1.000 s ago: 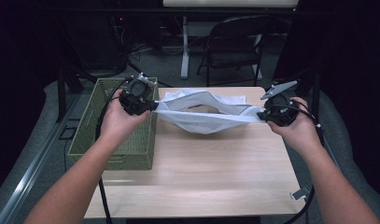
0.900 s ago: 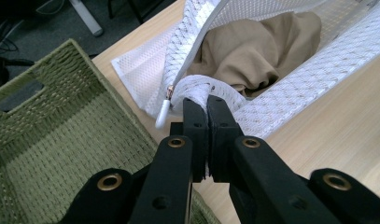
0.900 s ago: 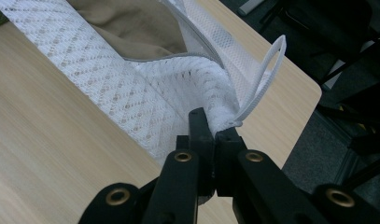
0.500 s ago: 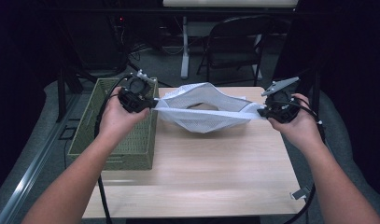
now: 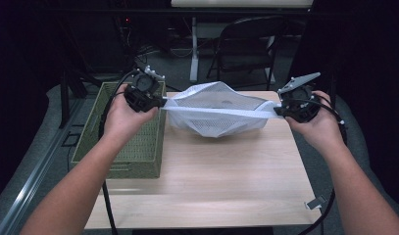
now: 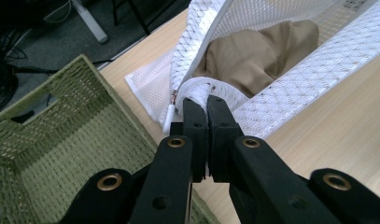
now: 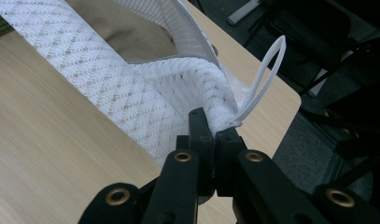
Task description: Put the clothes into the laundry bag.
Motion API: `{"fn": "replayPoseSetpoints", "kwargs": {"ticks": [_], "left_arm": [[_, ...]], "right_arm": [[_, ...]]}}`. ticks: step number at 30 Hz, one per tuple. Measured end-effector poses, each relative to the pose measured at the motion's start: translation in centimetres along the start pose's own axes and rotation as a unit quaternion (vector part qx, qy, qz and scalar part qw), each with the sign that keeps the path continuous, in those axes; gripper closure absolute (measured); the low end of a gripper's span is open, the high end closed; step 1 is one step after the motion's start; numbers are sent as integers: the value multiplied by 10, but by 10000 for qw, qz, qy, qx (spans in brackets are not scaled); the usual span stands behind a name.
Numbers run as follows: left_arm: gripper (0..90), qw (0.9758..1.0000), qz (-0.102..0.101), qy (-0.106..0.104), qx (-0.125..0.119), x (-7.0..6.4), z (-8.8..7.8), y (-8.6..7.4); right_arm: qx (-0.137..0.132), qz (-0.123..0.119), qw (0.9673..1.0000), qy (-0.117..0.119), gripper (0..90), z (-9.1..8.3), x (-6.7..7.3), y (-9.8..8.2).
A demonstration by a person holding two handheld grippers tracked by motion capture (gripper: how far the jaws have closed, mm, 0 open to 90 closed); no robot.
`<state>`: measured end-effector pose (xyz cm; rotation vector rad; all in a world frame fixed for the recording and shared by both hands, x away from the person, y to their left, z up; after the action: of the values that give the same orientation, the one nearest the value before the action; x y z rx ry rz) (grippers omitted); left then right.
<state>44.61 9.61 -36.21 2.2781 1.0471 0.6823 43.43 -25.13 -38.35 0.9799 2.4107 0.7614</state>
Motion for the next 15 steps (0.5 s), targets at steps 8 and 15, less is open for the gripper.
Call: {"fn": "replayPoseSetpoints", "kwargs": {"ticks": [8,15], "left_arm": [[881,10000,-44,-4,4,-1,1,-2],[881,9999,-79,-67,113,-4,10,-13]], "right_arm": [[-52,-30,10000,-49,889,-5,-1,3],[7,-21,10000,8,889,2,4,-3]]}}
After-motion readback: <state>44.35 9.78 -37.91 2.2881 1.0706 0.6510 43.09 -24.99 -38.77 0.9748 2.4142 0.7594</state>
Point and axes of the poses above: each handheld gripper's, and its own axes: z roughly forward along the jaws, y roughly out of its top, x roughly to its left, the point moved 8 cm from there along z, roughly forward along the jaws, and after that the axes turned 7 degrees about y, right-handed, at the moved point
